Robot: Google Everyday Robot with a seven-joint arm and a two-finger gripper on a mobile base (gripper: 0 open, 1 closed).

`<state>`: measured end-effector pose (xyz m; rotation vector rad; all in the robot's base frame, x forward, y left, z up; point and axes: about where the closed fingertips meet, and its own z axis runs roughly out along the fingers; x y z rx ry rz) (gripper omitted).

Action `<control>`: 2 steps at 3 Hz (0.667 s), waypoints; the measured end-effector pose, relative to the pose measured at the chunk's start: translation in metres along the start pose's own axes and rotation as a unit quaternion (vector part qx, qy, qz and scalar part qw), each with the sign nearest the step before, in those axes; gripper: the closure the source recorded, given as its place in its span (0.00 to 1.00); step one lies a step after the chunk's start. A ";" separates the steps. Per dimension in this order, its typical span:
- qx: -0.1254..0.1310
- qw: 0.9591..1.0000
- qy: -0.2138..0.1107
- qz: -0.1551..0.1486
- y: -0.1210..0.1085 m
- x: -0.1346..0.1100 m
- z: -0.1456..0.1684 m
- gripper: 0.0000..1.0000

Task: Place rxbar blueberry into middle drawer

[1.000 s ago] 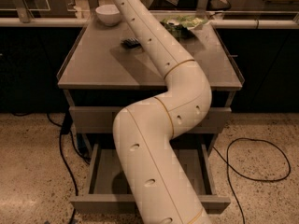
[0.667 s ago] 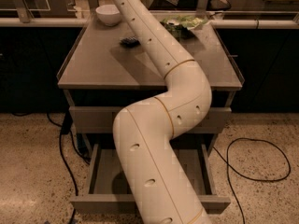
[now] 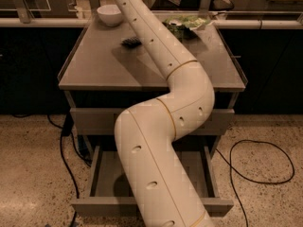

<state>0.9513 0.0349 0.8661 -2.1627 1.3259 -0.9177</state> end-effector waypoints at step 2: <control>0.000 1.000 0.000 0.000 0.000 0.000 0.000 0.39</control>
Offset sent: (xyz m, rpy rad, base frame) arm 0.0000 0.0000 0.0000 0.0000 0.0000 0.0000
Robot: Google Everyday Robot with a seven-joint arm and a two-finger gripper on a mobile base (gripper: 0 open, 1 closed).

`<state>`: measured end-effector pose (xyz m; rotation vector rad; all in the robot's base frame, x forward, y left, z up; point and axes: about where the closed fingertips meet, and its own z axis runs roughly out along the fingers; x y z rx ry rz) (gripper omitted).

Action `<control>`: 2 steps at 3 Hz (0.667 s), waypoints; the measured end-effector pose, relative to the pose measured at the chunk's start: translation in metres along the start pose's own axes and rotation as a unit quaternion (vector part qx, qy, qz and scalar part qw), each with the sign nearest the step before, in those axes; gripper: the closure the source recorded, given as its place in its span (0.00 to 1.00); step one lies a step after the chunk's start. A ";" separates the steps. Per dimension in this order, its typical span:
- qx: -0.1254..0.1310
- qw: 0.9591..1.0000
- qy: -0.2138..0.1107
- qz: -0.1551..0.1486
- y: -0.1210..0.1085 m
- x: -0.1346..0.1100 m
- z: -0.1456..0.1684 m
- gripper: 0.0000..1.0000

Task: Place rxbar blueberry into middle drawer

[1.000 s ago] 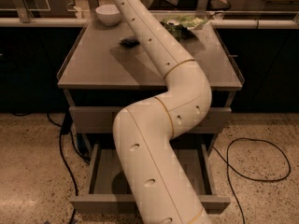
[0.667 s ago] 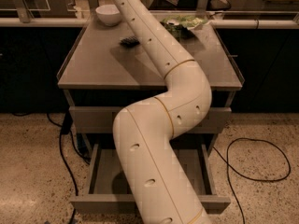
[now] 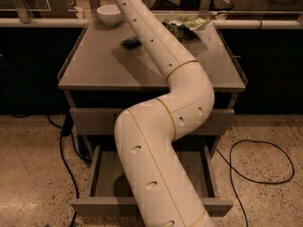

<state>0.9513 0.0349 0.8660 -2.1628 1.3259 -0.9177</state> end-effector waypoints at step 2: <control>-0.001 1.000 0.000 -0.001 0.001 -0.001 0.002 0.00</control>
Offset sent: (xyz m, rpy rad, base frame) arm 0.0000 0.0000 0.0000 0.0000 0.0000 0.0000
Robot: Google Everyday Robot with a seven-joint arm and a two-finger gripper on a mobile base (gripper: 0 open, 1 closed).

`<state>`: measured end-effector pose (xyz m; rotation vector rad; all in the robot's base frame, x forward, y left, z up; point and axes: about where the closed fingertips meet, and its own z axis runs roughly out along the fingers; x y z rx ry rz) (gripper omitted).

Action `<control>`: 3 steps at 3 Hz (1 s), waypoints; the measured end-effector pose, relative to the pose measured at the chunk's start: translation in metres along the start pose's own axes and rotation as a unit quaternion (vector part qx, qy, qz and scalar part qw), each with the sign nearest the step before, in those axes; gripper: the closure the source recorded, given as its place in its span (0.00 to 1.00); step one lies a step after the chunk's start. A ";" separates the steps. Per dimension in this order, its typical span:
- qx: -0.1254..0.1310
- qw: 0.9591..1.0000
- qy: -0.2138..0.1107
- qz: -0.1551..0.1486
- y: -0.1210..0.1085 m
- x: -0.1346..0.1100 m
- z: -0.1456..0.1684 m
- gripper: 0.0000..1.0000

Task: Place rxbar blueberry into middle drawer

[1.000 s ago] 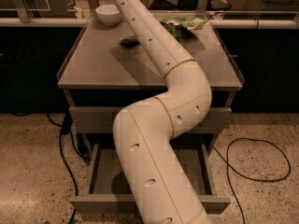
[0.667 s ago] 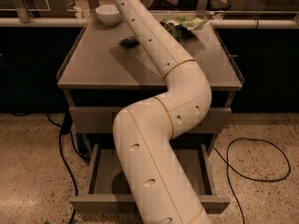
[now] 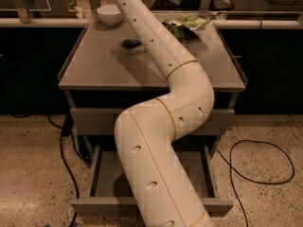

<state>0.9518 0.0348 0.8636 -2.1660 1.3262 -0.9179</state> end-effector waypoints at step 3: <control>0.001 1.000 -0.003 -0.005 0.000 0.003 -0.003 0.00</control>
Offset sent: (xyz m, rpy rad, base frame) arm 0.0625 -0.0054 0.0015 -0.0005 0.0128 0.0128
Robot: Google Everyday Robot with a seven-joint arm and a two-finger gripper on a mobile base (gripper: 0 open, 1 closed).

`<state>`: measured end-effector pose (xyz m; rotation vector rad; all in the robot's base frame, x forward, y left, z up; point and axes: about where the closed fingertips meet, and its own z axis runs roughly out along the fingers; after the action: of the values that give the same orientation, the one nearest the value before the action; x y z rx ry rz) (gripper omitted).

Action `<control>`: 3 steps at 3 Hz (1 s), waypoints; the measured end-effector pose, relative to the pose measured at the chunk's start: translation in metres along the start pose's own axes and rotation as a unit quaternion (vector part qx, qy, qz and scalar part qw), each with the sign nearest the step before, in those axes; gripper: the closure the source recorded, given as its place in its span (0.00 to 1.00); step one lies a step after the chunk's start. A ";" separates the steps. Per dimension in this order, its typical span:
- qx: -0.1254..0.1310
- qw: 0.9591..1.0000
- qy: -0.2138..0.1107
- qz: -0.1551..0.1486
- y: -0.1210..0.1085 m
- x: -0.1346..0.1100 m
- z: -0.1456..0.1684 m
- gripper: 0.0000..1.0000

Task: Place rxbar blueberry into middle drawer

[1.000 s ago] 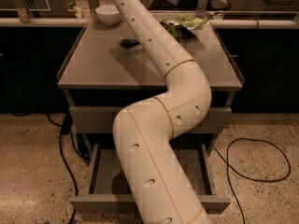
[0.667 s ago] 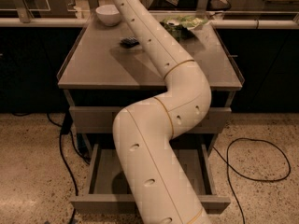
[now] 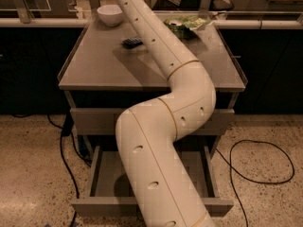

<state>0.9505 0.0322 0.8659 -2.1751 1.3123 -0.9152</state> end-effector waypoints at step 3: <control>0.022 0.999 0.022 -0.004 -0.016 0.011 -0.009 0.00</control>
Offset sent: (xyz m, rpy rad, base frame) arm 0.0094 -0.0042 0.0233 -0.0120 -0.0530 -0.0126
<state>0.9570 0.0298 0.8858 -2.1400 1.2912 -0.9918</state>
